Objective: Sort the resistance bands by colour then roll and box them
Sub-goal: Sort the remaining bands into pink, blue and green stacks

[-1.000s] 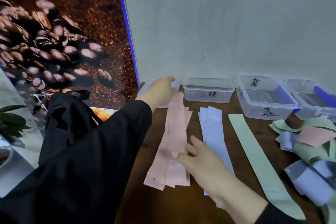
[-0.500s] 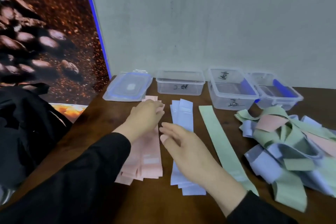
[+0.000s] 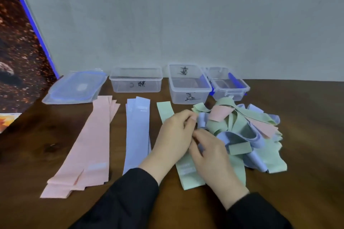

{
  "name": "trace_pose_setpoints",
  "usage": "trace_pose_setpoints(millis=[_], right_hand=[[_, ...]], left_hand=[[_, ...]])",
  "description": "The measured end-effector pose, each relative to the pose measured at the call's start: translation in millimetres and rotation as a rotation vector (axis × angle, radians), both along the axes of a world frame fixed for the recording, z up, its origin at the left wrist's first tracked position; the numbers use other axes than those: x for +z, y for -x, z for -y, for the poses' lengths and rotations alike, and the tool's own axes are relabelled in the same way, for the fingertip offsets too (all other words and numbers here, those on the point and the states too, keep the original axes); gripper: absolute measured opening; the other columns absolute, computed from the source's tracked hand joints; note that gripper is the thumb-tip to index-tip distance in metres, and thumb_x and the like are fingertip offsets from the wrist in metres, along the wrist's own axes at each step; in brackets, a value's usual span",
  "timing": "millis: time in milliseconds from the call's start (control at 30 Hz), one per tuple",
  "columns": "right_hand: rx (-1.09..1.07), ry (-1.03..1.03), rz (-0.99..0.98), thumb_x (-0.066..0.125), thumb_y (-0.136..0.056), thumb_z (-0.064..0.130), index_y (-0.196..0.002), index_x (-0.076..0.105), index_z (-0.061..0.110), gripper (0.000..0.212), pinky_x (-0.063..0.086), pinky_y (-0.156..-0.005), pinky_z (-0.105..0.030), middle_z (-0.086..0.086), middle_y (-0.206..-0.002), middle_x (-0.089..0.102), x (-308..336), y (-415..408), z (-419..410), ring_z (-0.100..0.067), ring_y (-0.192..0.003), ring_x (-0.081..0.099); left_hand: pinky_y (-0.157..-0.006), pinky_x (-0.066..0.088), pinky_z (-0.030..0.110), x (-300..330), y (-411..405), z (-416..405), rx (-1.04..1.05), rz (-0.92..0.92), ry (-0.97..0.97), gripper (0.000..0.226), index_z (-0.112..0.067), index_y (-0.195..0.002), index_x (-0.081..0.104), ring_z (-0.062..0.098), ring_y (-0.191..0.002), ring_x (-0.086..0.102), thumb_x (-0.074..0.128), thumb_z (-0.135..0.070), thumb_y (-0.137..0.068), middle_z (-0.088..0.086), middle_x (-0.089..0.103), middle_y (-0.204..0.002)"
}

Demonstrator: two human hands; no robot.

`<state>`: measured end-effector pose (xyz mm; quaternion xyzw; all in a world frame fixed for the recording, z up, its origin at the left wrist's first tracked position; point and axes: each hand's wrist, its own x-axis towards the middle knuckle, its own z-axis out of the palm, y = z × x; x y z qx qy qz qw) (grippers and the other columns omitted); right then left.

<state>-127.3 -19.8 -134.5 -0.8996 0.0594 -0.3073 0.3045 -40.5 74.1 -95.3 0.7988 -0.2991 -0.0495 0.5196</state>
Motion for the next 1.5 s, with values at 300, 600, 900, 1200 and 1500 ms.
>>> trace_pose_setpoints(millis=[300,600,900,1200,1500], right_hand=[[0.033,-0.083,0.105,0.056,-0.1,0.019,-0.101,0.071,0.018,0.015,0.048,-0.078,-0.017,0.014,-0.091,0.065,6,4,4,-0.005,-0.09,0.062],[-0.209,-0.023,0.043,0.061,-0.1,0.014,-0.112,0.072,0.02,0.017,0.039,-0.077,-0.009,0.011,-0.104,0.063,50,-3,72,0.002,-0.094,0.056],[-0.24,0.048,-0.638,0.067,-0.09,0.026,-0.147,0.05,0.031,0.059,0.046,-0.099,-0.032,0.003,-0.143,0.058,81,-55,167,-0.02,-0.121,0.06],[-0.161,0.157,-0.649,0.056,-0.101,0.041,-0.125,0.068,0.031,0.028,0.048,-0.088,-0.034,0.005,-0.116,0.069,85,-64,167,-0.022,-0.104,0.062],[-0.175,0.232,-0.159,0.041,-0.107,0.026,-0.1,0.064,0.018,0.025,0.047,-0.063,-0.038,0.0,-0.071,0.064,122,-50,127,-0.025,-0.063,0.052]], left_hand=[[-0.08,0.053,0.028,-10,2,-10,0.026,-0.012,0.03,0.022,-0.033,-0.104,0.07,0.0,-0.089,0.064,0.048,-0.035,-0.103,-0.016,0.07,-0.087],[-0.075,0.039,0.004,-11,1,-7,0.083,0.007,-0.05,0.025,-0.039,-0.117,0.064,-0.006,-0.1,0.058,0.044,-0.044,-0.102,-0.025,0.065,-0.105],[-0.076,0.042,0.009,-10,-1,-9,0.117,-0.04,-0.022,0.025,-0.039,-0.118,0.064,0.001,-0.103,0.059,0.046,-0.045,-0.101,-0.021,0.066,-0.108],[-0.077,0.046,0.012,-8,-2,-11,0.122,-0.009,0.001,0.021,-0.042,-0.114,0.063,-0.003,-0.1,0.059,0.046,-0.044,-0.102,-0.022,0.066,-0.104],[-0.081,0.048,0.013,-1,1,-12,0.079,-0.017,0.026,0.042,-0.046,-0.139,0.046,-0.006,-0.104,0.054,0.053,-0.048,-0.098,-0.028,0.055,-0.116]])
